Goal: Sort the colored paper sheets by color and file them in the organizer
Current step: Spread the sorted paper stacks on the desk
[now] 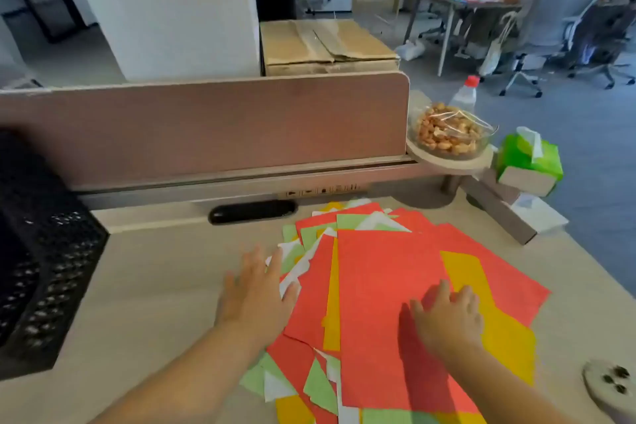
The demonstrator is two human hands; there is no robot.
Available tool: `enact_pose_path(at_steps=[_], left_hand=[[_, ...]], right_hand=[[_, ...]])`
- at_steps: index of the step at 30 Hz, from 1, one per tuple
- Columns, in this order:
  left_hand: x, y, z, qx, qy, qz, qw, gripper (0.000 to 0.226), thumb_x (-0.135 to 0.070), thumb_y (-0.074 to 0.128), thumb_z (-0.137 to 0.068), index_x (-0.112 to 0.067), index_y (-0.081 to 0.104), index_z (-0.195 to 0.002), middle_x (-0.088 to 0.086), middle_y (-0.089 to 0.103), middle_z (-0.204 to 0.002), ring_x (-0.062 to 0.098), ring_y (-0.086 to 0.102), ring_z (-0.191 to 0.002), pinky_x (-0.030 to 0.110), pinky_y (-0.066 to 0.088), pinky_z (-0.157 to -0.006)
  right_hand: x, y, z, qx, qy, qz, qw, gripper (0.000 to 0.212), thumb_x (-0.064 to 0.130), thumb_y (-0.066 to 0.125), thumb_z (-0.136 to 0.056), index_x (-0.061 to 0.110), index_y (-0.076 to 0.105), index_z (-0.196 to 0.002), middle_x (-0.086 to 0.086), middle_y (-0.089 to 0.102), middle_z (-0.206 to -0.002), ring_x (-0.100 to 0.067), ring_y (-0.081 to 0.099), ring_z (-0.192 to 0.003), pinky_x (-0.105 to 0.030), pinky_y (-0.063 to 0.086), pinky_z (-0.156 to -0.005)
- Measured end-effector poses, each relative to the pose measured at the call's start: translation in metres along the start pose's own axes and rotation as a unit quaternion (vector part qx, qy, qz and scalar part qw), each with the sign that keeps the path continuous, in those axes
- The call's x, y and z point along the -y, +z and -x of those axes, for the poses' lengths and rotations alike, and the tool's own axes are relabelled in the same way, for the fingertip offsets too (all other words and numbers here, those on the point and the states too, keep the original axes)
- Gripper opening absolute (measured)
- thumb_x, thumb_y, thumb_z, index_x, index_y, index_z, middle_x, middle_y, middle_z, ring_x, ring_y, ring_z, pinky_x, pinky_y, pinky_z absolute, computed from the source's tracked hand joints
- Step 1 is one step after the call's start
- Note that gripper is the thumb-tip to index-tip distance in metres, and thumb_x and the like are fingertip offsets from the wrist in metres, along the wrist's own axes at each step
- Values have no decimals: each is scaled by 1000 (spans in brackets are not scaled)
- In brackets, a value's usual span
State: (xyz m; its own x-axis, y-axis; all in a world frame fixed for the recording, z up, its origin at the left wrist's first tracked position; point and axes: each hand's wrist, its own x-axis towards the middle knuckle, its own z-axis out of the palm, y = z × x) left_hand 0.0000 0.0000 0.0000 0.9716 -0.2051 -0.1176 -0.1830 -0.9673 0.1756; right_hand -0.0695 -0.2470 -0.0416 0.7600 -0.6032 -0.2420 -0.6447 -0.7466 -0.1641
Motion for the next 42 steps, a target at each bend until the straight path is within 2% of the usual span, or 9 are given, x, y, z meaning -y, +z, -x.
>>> enact_pose_path(at_steps=[4,7,14,19,24,29,31,35,42], left_hand=[[-13,86,14,77,-46,30,996,70,-66,10,-90,-34,-4,-151,4,-9,-161,25,-6,-148,47,7,-119],[-19,119,15,33,-69,12,997,87,-75,-18,-71,-35,-19,-148,1,-22,-158,22,-20,-146,47,-8,-118],[-15,123,19,-37,-37,72,996,87,-78,1,-73,-39,1,-151,-2,-11,-161,19,-12,-147,46,-4,-119],[-6,131,34,-91,-4,85,992,66,-64,33,-91,-36,22,-149,0,13,-160,23,6,-147,48,4,-118],[3,132,56,-109,-9,80,991,57,-61,29,-93,-34,35,-143,1,31,-152,24,21,-143,48,14,-116],[7,133,54,-106,-10,103,989,56,-56,36,-94,-34,35,-145,-1,27,-155,23,19,-144,45,14,-117],[10,132,51,-114,-3,129,985,49,-47,43,-96,-36,37,-143,0,27,-156,24,18,-145,43,16,-117],[14,134,50,-123,6,164,979,43,-29,41,-100,-38,39,-142,-1,20,-159,27,12,-147,43,13,-118],[10,132,60,-121,-9,140,983,42,-40,31,-101,-37,39,-142,-3,26,-156,26,16,-146,43,15,-118]], right_hand=[[-10,50,-5,-53,20,-18,998,75,59,20,-93,16,1,-152,-20,-1,-157,-32,-1,-146,-43,7,-117],[-13,70,-4,-102,-23,-17,994,74,60,17,-92,19,2,-152,-17,0,-158,-29,-1,-146,-41,6,-118],[-17,71,1,-135,-58,-23,989,65,58,21,-93,23,24,-148,-12,22,-155,-26,18,-144,-38,19,-114],[-27,64,15,-212,-142,-140,957,34,36,47,-91,16,69,-108,-9,65,-114,-29,56,-108,-31,43,-85],[-39,64,15,-165,-82,-120,976,45,46,41,-89,10,63,-105,-16,61,-117,-34,54,-111,-39,46,-92],[-43,48,15,-135,-171,-246,945,30,41,49,-92,20,70,-91,-2,70,-90,-23,63,-93,-26,38,-68],[-45,41,13,-143,-180,-277,933,26,36,51,-92,20,69,-102,0,70,-102,-18,59,-88,-24,36,-71],[-56,45,7,-105,-176,-137,969,42,42,46,-95,13,58,-123,-9,59,-128,-28,54,-116,-30,41,-88],[-62,29,7,-150,-138,-231,951,35,37,50,-94,10,70,-100,-9,69,-85,-26,62,-81,-29,47,-69]])
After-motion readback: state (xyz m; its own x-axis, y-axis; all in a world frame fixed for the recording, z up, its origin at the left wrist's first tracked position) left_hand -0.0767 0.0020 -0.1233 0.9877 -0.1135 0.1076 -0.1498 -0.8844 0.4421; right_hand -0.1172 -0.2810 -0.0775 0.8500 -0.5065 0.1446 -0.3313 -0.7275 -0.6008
